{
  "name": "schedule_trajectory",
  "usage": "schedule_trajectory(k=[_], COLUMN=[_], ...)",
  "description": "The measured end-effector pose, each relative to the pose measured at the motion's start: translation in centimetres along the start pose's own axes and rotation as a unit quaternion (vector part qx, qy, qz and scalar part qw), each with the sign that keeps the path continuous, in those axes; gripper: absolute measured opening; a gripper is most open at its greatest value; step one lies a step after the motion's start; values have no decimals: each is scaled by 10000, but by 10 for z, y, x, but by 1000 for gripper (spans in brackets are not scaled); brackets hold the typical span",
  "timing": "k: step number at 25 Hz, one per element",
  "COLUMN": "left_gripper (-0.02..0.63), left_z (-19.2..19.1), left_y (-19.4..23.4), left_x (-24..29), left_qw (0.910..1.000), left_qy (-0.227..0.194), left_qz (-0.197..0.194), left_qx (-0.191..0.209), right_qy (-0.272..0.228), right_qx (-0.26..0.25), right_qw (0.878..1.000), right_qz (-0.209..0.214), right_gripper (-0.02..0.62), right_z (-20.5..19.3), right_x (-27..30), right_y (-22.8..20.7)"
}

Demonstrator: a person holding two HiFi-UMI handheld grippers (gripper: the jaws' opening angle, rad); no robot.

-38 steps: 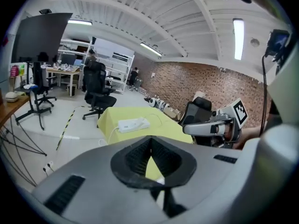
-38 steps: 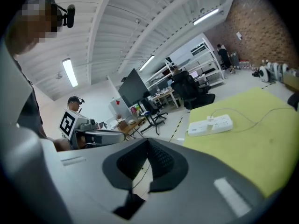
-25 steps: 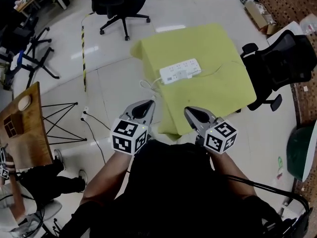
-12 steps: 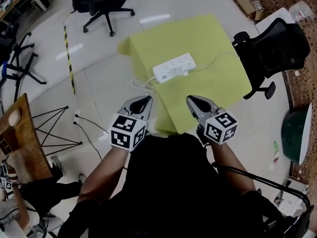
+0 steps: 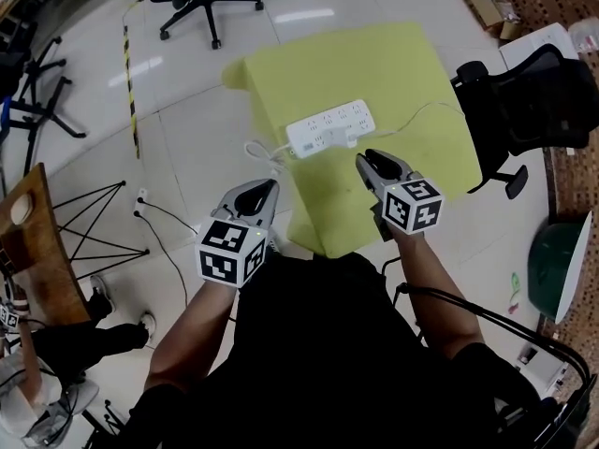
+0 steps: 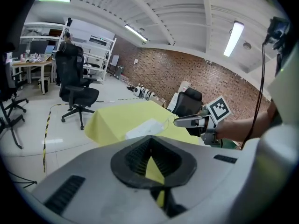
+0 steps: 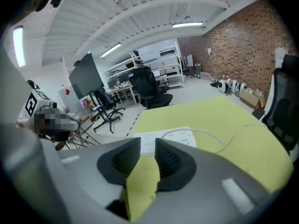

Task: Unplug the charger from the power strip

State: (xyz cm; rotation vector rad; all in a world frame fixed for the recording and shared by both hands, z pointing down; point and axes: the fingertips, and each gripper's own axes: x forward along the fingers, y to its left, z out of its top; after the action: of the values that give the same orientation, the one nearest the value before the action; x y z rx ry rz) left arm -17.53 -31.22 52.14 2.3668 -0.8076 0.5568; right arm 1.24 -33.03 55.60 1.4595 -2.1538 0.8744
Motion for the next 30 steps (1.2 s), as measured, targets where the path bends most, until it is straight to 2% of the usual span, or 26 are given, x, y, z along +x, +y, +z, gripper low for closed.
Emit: schedule_trajectory(k=[4,12,17,23,30], left_gripper=[6,6,6,6,6], left_z=[5,1,4,6,5], left_y=[-3,0,5,6,9], left_x=[11,16,17,17,14], left_qw=[10000,9995,9991,9989,9989], left_qy=[19,123,121,116,77], left_qz=[49,214,321,343,348], left_qx=[-69,-184,-251,-305,-316], right_qy=[-9,-103,-127,-99,-145], right_qx=[218,379,442,418,323], right_qw=[9998,9992,9989,9990,9994], right_qz=[32,103,98,78,61], right_gripper=[144,143,120,43,18], right_z=[3,6,10,13,14], right_x=[16,39,46,51,47], right_y=[-18,-30,-36,-36,-31])
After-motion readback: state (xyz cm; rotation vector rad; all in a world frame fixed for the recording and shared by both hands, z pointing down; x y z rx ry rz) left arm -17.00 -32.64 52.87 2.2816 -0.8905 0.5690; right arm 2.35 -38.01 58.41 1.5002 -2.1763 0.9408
